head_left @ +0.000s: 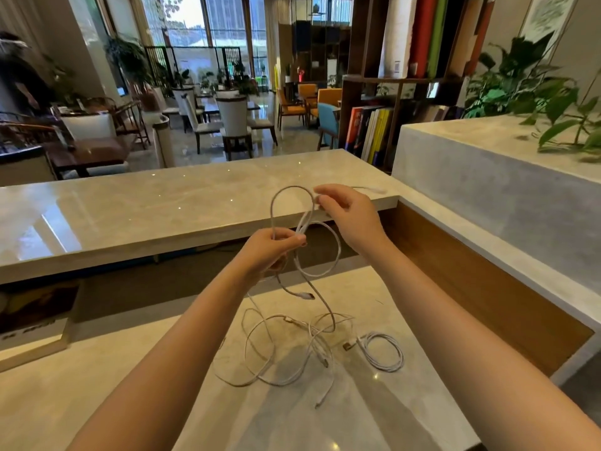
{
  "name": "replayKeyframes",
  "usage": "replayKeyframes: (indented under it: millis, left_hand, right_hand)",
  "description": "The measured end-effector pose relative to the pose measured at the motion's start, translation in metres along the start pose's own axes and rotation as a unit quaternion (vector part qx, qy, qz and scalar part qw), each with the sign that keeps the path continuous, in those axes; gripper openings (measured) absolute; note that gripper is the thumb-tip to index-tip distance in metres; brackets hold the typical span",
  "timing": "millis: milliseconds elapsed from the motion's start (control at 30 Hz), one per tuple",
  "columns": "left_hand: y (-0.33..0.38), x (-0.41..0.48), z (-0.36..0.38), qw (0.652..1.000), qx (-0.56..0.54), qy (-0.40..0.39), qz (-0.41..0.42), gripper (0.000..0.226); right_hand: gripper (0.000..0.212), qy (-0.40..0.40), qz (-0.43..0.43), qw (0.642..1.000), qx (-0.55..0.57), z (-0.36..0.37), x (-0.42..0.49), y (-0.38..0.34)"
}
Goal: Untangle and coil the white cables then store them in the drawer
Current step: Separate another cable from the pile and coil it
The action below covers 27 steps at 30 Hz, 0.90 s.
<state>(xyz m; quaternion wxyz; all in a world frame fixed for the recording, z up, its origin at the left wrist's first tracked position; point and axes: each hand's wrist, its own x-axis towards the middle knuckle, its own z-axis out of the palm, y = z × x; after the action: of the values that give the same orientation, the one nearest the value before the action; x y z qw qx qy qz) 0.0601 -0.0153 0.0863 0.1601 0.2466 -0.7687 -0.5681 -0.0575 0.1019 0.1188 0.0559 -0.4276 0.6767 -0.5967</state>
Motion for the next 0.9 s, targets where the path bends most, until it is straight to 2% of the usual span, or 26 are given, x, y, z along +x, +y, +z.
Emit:
replayKeyframes:
  millis: [33, 100, 133, 200, 233, 300, 533, 600, 667, 767, 800, 900]
  left_hand:
    - [-0.003, 0.0, -0.001, 1.0, -0.017, 0.009, -0.003, 0.023]
    - [-0.007, -0.001, -0.003, 0.999, -0.047, 0.021, -0.004, 0.021]
    - [-0.009, -0.001, -0.004, 0.998, -0.059, 0.026, -0.004, 0.019]
    - [-0.011, -0.001, -0.002, 0.997, -0.073, 0.035, -0.006, 0.019]
    - [-0.012, -0.001, 0.0, 0.996, -0.075, 0.04, -0.009, 0.02]
    - [-0.014, -0.001, 0.002, 0.996, -0.074, 0.054, -0.017, 0.019]
    - [-0.034, 0.0, 0.003, 0.989, -0.12, 0.06, -0.069, 0.02]
    - [-0.038, -0.003, 0.005, 0.982, -0.162, 0.044, -0.085, 0.023]
    - [-0.041, -0.004, 0.007, 0.981, -0.149, 0.089, -0.089, 0.023]
    - [-0.045, -0.005, 0.006, 0.972, -0.079, 0.209, -0.071, 0.02]
    - [-0.044, -0.006, 0.007, 0.974, -0.065, 0.209, -0.062, 0.018]
    - [-0.035, -0.012, 0.013, 0.992, -0.037, 0.107, -0.063, 0.016]
  right_hand:
    - [0.023, 0.045, -0.026, 0.996, -0.072, -0.001, -0.005, 0.007]
    - [0.02, 0.087, 0.004, 0.99, -0.112, 0.0, -0.021, 0.025]
    - [0.02, 0.072, 0.052, 0.99, -0.113, 0.003, -0.029, 0.035]
    - [0.02, -0.016, 0.155, 0.984, -0.09, 0.013, -0.045, 0.048]
    - [0.02, -0.056, 0.193, 0.979, -0.042, 0.018, -0.051, 0.052]
    - [0.022, -0.083, 0.24, 0.964, 0.077, 0.022, -0.056, 0.049]
    - [0.022, -0.077, 0.269, 0.934, 0.22, 0.027, -0.06, 0.053]
    - [0.021, -0.07, 0.265, 0.94, 0.204, 0.03, -0.061, 0.056]
    - [0.021, -0.071, 0.262, 0.947, 0.172, 0.032, -0.062, 0.06]
    - [0.021, -0.062, 0.255, 0.95, 0.172, 0.035, -0.065, 0.062]
    - [0.021, -0.053, 0.25, 0.951, 0.177, 0.036, -0.064, 0.062]
    - [0.02, -0.039, 0.244, 0.952, 0.183, 0.038, -0.062, 0.059]
